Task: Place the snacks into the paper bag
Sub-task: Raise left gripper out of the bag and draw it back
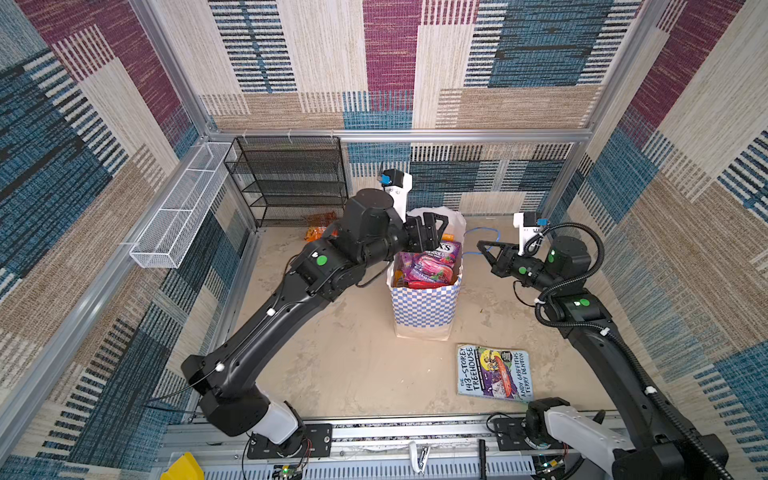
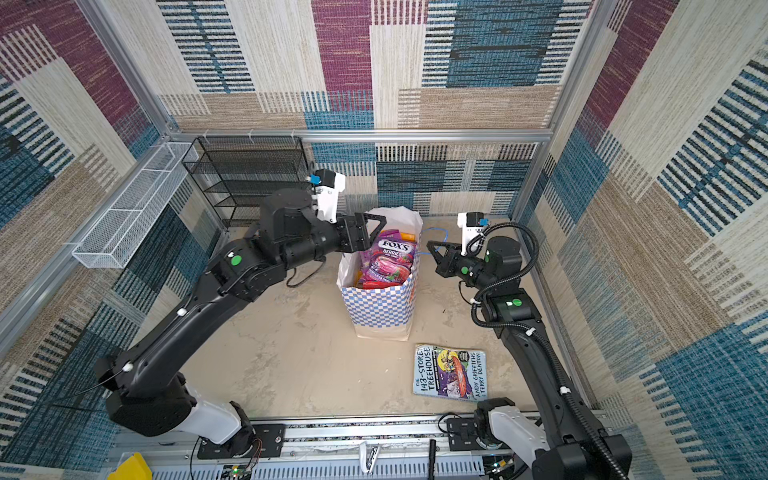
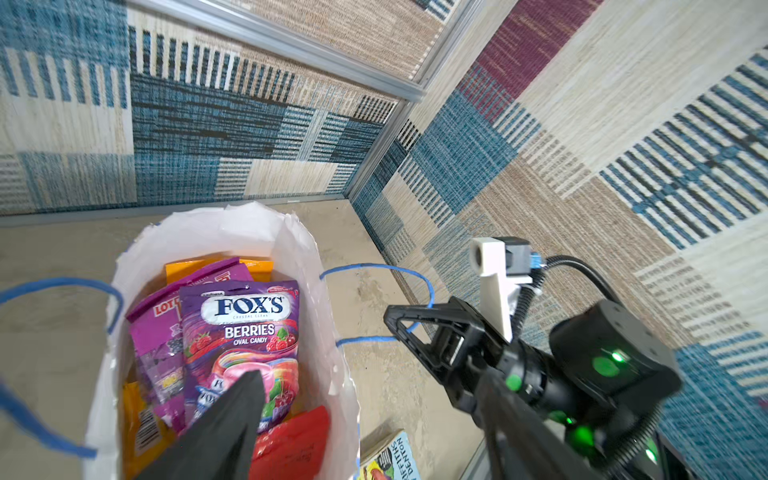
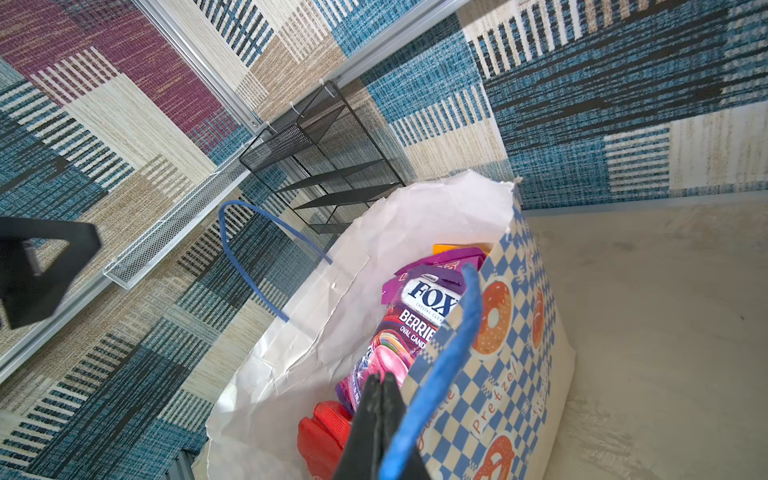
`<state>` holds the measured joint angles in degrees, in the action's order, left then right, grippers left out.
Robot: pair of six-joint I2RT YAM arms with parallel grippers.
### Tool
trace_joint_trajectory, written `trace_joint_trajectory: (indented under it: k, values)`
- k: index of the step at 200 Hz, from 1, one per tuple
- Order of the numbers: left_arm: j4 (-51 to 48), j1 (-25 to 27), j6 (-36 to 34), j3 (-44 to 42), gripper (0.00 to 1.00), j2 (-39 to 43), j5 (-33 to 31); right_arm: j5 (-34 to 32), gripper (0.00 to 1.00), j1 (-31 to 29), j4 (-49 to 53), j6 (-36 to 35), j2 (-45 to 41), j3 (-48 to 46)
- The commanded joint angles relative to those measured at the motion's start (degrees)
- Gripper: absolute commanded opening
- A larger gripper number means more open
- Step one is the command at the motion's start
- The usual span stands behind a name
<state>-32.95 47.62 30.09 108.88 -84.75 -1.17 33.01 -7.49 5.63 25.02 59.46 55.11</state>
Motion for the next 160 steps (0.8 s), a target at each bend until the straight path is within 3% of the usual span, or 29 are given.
trace_joint_trajectory:
  k: [1, 16, 47, 104, 136, 160]
  values:
    - [-2.9, -0.4, -5.2, -2.7, 0.94, 5.8, -2.5, 0.6, 0.0, 0.0, -2.1, 0.0, 0.1, -0.2]
    - [-3.5, -0.8, -6.5, -6.8, 1.0, 11.6, -5.4, 0.7, 0.0, 0.0, -2.1, 0.0, 0.2, -0.2]
    - [-5.4, -1.4, -6.2, -18.1, 0.99, 25.0, -14.6, 0.8, 0.0, 0.0, -2.2, 0.1, 0.2, -0.3]
    - [-6.8, -1.9, 1.3, -44.9, 0.99, 45.5, -32.8, 1.9, 0.0, -0.1, -2.9, 0.7, 1.0, -0.5]
    - [5.1, -2.3, 0.0, -61.5, 0.99, 53.0, -42.3, 2.5, 0.0, 0.0, -3.2, 0.8, 1.3, -0.6]
    - [14.4, -4.6, -1.4, -68.7, 0.99, 51.5, -44.4, 2.1, 0.0, 0.0, -3.0, 0.7, 1.2, -0.6]
